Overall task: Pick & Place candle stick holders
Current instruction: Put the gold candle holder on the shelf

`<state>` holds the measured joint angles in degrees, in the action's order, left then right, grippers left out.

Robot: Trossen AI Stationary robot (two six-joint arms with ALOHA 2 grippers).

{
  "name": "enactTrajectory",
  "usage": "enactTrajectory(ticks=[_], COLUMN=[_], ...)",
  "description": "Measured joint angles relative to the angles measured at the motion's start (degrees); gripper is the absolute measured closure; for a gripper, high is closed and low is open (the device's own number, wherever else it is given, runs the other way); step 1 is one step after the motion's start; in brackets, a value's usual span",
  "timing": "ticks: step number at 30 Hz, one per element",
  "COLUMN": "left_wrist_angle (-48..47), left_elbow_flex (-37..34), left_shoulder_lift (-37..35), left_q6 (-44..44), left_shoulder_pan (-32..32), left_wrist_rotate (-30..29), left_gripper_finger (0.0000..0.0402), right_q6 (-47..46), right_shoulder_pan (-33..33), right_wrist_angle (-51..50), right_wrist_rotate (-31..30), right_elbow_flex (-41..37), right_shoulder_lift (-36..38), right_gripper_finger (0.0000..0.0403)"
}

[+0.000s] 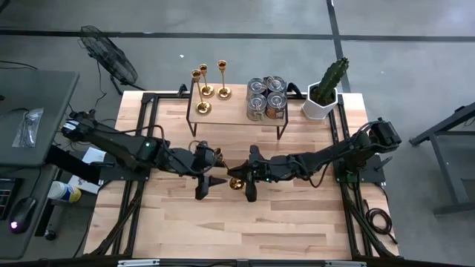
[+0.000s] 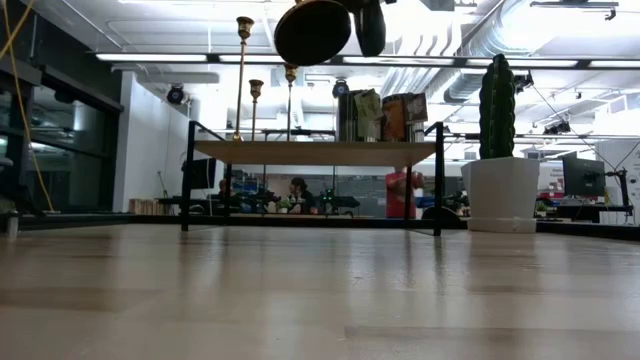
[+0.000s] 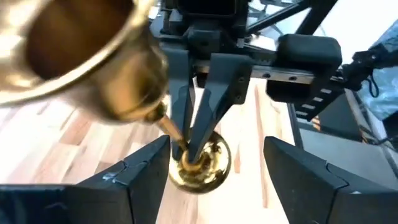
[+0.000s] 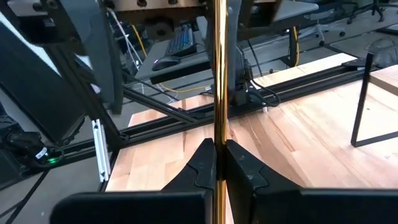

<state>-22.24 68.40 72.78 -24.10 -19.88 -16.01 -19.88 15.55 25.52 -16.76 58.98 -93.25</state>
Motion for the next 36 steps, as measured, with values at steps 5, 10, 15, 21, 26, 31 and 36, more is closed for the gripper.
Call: enactTrajectory(ticks=[5, 10, 15, 21, 26, 31, 36], left_wrist_angle=[-5.28, -12.03, -17.26, -19.62, -23.36, -25.53, -27.67], left_elbow_flex=[0.0, 0.04, 0.04, 0.02, 0.01, 0.0, 0.0], left_shoulder_lift=[-3.88, -8.83, -12.63, -15.3, -15.99, -16.05, -16.22], left_q6=[-2.86, -4.85, -6.41, -6.35, -6.31, -5.86, -4.79], left_shoulder_pan=[-0.02, -0.02, -0.02, -0.02, -0.02, -0.02, -0.02], left_wrist_rotate=[-3.46, -5.09, -6.87, -8.52, -8.85, -9.05, -9.57], left_gripper_finger=[0.0153, 0.0156, 0.0156, 0.0156, 0.0156, 0.0156, 0.0156], right_q6=[-0.02, -1.29, -1.31, 0.96, 6.32, 6.85, 6.42], right_shoulder_pan=[0.02, 0.02, 0.07, 0.08, -0.22, -2.06, -2.08], right_wrist_angle=[-0.25, 0.03, 0.9, 2.42, 0.83, -2.45, -2.98], right_wrist_rotate=[-1.57, -3.8, -7.91, -11.84, -11.36, -11.82, -17.55], right_elbow_flex=[0.0, 0.0, 0.0, 0.78, 4.83, 9.4, 14.5], right_shoulder_lift=[0.02, 0.02, 0.02, 0.02, 0.02, -1.59, -8.1], right_gripper_finger=[0.0398, 0.0398, 0.0398, 0.0398, 0.0398, 0.0398, 0.0398])
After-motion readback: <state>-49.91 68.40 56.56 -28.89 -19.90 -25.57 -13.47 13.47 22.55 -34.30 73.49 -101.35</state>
